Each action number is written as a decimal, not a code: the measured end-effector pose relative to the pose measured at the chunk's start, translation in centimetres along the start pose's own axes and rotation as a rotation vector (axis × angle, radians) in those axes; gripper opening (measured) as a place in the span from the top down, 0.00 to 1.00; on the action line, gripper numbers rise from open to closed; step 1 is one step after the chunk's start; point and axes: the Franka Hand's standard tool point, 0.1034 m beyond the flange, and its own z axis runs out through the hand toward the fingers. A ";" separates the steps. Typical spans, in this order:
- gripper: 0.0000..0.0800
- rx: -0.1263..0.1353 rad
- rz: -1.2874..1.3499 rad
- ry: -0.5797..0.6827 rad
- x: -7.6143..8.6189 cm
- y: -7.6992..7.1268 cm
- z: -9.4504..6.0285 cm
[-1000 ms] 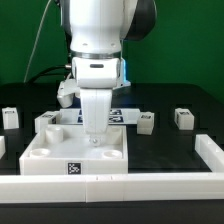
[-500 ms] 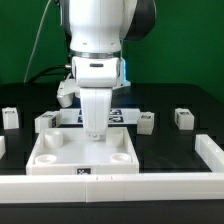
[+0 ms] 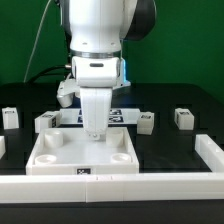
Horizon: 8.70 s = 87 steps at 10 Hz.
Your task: Assemble one leg
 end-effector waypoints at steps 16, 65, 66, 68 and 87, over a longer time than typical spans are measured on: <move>0.92 -0.007 0.014 0.035 12.0 2.9 -0.4; 0.19 0.679 1.393 -0.711 20.1 -7.7 -3.1; 0.19 0.684 1.393 -0.706 20.4 -7.4 -2.1; 0.19 0.677 1.398 -0.695 20.4 -8.1 -1.1; 0.64 0.674 1.392 -0.744 20.4 -9.2 -3.8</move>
Offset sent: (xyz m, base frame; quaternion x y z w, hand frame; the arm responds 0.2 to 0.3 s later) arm 0.0198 0.0757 0.0055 0.0058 0.0175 -0.0279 0.9994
